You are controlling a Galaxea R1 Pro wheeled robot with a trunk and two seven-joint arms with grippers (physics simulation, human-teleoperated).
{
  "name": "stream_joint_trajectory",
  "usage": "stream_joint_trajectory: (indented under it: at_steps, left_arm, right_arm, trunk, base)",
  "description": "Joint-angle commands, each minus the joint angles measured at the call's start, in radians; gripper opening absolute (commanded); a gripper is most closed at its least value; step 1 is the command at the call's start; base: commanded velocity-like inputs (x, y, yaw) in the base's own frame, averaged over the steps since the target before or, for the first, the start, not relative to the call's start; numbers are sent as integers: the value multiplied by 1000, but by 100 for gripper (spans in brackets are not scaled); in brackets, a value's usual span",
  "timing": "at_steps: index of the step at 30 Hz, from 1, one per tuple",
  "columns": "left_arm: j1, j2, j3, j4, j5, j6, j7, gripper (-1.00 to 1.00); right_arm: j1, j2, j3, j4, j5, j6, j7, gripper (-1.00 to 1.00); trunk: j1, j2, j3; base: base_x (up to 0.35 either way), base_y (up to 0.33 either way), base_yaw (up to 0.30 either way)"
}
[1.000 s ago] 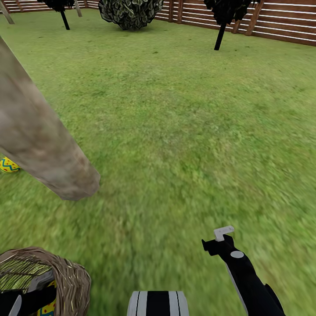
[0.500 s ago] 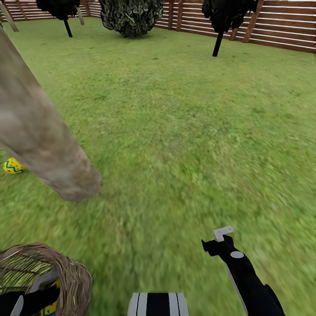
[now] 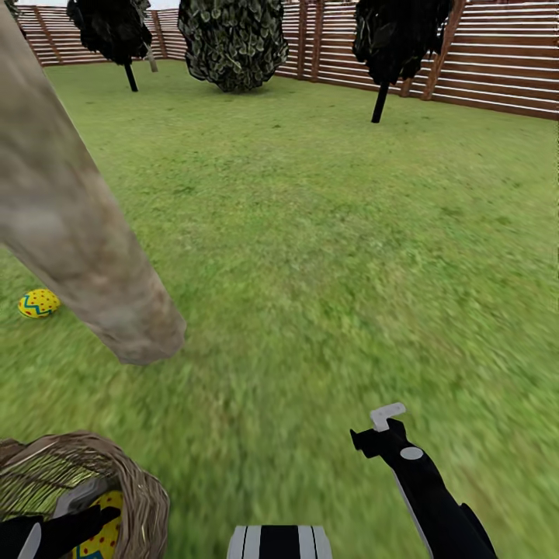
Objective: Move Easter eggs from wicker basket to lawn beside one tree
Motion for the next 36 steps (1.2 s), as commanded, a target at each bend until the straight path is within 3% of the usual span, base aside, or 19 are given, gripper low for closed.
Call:
stream_joint_trajectory:
  at_steps: [1, 15, 26, 36]
  left_arm:
    - [0, 0, 1, 0, 10, 8, 1, -100]
    - [0, -17, 1, -1, 8, 8, 4, -100]
    - [0, -17, 1, -4, 8, 8, 4, -100]
    - [0, -20, 0, -7, 8, 8, 2, -100]
  right_arm:
    - [0, -1, 1, -2, 11, 5, 7, 100]
    - [0, -1, 3, 9, 11, 4, 8, 100]
    - [0, -1, 2, 11, 11, 7, 7, 100]
    - [0, -1, 1, 11, 11, 7, 9, 100]
  trunk:
    - [-1, 0, 3]
    - [-7, 3, 57]
    - [-12, 6, 100]
    - [-16, 8, 139]
  base:
    - [0, 0, 0]
    - [-36, 13, 5]
    - [0, 0, 263]
    - [-64, 0, 15]
